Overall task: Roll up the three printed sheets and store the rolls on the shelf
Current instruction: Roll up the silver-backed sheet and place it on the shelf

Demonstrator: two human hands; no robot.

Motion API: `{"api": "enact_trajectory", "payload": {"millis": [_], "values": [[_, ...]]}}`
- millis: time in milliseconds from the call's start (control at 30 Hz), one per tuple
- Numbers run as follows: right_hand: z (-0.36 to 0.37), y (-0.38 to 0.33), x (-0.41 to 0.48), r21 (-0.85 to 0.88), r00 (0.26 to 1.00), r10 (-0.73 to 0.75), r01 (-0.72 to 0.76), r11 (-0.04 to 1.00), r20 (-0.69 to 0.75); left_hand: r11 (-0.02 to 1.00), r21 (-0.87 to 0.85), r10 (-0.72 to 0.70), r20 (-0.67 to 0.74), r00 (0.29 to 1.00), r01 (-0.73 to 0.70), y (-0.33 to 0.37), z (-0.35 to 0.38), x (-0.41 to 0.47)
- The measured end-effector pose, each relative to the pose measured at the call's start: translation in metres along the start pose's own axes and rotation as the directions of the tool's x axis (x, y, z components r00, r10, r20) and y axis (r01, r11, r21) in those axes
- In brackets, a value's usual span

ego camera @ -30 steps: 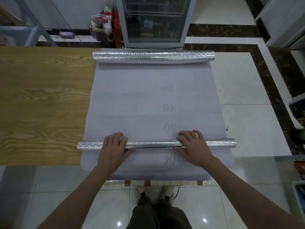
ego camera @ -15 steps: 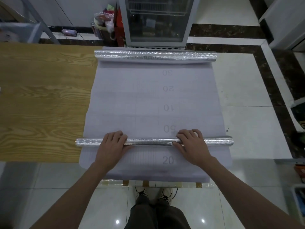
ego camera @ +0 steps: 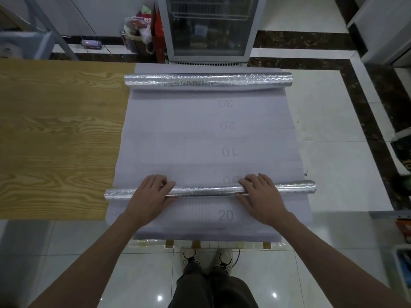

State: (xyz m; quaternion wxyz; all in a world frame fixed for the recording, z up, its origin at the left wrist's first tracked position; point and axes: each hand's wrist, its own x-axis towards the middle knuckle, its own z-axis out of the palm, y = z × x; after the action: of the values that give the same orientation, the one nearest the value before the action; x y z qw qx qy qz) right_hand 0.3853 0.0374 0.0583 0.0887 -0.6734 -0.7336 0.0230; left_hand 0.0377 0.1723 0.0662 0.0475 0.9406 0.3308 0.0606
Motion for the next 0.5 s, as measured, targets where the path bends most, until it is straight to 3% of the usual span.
{"api": "enact_trajectory", "payload": {"millis": [367, 500], "values": [[0.004, 0.0, -0.011, 0.038, 0.999, 0.004, -0.003, 0.999, -0.049, 0.998, -0.044, 0.053, -0.02, 0.998, -0.054, -0.001, 0.004, -0.007], [0.001, -0.001, -0.012, 0.007, 1.0, 0.029, -0.029, 1.0, 0.005, 0.999, -0.013, 0.038, -0.039, 0.999, -0.038, -0.002, 0.005, -0.006]]}}
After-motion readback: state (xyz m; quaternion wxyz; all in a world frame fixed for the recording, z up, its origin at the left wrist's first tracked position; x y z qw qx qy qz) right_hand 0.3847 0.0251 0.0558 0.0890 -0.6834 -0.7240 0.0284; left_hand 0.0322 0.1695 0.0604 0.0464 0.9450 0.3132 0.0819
